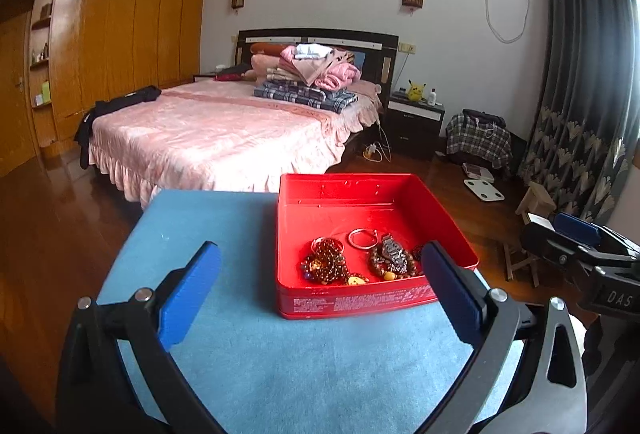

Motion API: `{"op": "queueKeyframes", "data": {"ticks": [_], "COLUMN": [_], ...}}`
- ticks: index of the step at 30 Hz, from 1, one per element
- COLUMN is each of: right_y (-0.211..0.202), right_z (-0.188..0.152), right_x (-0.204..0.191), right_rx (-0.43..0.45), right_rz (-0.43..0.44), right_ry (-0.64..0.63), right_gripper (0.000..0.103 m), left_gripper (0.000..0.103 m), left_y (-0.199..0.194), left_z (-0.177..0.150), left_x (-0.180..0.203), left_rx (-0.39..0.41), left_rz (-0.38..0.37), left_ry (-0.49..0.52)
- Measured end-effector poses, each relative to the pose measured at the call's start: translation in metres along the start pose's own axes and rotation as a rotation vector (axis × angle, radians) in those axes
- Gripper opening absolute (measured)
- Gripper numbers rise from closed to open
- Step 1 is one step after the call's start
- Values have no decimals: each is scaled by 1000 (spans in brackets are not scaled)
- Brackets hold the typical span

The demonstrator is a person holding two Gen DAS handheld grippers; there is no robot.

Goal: Organize jewelry

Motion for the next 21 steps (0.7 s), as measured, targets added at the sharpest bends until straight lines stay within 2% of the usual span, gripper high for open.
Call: {"op": "queueKeyframes", "data": {"ticks": [8, 21], "right_y": [-13, -22], "right_z": [2, 3], "right_x": [0, -4], "right_rx": [15, 30], "right_rz": [-3, 11], "right_ry": [-3, -16], "right_gripper": [97, 97], "left_gripper": [98, 98], "left_y": [-19, -29], "left_z": [7, 12], "left_x": [3, 4], "left_rx": [27, 40], "left_rz": [24, 37], "left_ry": [24, 31]}}
Point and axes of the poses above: each gripper's, at about its wrist camera, not at the fingertips, and y roughly the way its jaws point, x to its right, z to its top, the point moved 8 cm from there along y, roughly the way its jaws point, and after that the axes turned 5 degrees about x, right-handed, at the moved point
